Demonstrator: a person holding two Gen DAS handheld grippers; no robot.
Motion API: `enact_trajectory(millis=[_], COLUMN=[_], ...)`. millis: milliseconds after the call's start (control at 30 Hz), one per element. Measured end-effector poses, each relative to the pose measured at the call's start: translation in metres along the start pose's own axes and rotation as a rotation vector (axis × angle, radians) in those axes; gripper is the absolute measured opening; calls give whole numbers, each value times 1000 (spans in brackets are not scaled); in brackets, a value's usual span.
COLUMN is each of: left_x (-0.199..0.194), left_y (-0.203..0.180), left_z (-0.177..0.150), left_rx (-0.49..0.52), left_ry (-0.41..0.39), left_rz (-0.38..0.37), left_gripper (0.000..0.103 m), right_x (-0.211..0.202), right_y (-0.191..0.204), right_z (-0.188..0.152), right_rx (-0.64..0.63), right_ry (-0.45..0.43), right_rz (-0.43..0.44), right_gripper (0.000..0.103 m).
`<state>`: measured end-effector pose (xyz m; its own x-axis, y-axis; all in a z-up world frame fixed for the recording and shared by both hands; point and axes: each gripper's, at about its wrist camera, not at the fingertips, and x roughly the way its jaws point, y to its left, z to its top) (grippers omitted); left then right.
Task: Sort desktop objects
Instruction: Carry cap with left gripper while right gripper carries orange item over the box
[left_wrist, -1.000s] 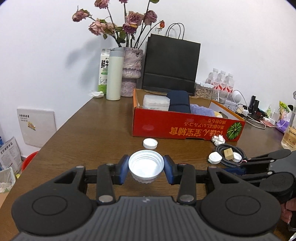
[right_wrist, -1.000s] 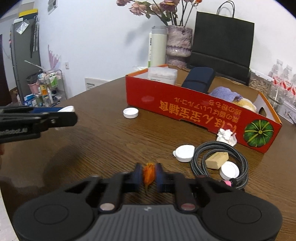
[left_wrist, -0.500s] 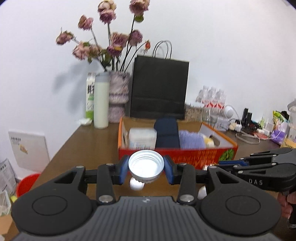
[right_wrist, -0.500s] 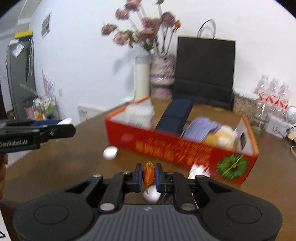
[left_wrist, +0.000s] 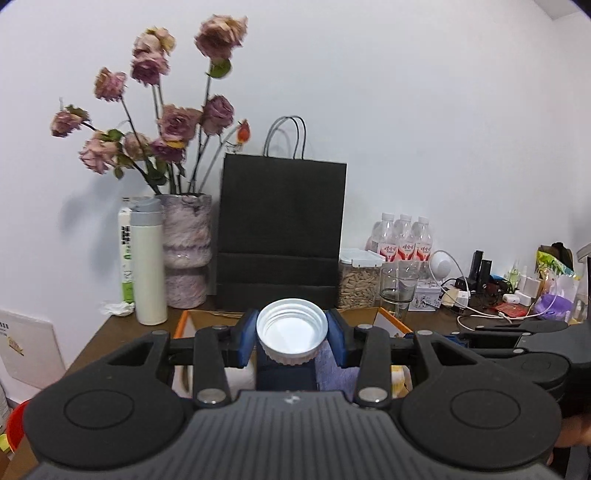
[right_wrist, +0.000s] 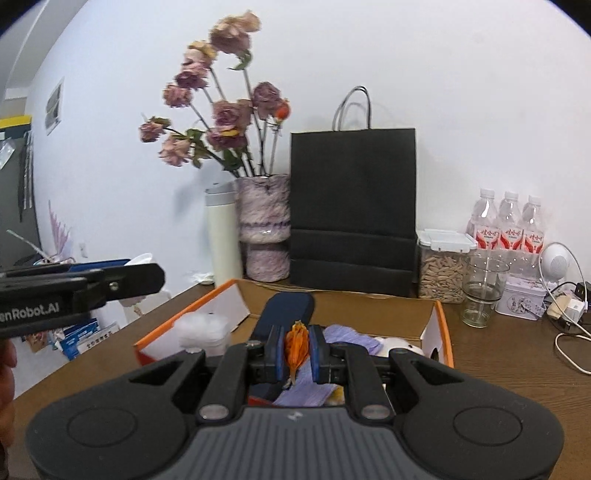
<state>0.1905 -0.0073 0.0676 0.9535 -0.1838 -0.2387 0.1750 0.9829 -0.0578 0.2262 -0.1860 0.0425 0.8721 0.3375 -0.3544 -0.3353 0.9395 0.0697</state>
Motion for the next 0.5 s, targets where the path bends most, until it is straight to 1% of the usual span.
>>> enact_trajectory(millis=[133,300,433,500], left_x=[29,61,81,89], left_y=[-7,-11,-13,-14], left_z=[-4,-12,-30,-42], left_rx=[-12,-8,23,46], left_ry=[24,51,79,117], left_rz=[3,15,21,19], left_gripper=[40,40,40,40], right_x=[19,41,51,54], right_y=[-13,-27,-38,-41], right_z=[-6,-16,-29,-35], right_rx=[28,22,34,37], right_ry=[24,67,76,87], right_rz=[-4,-22,-48,-59], right_gripper=[13,13,13,13])
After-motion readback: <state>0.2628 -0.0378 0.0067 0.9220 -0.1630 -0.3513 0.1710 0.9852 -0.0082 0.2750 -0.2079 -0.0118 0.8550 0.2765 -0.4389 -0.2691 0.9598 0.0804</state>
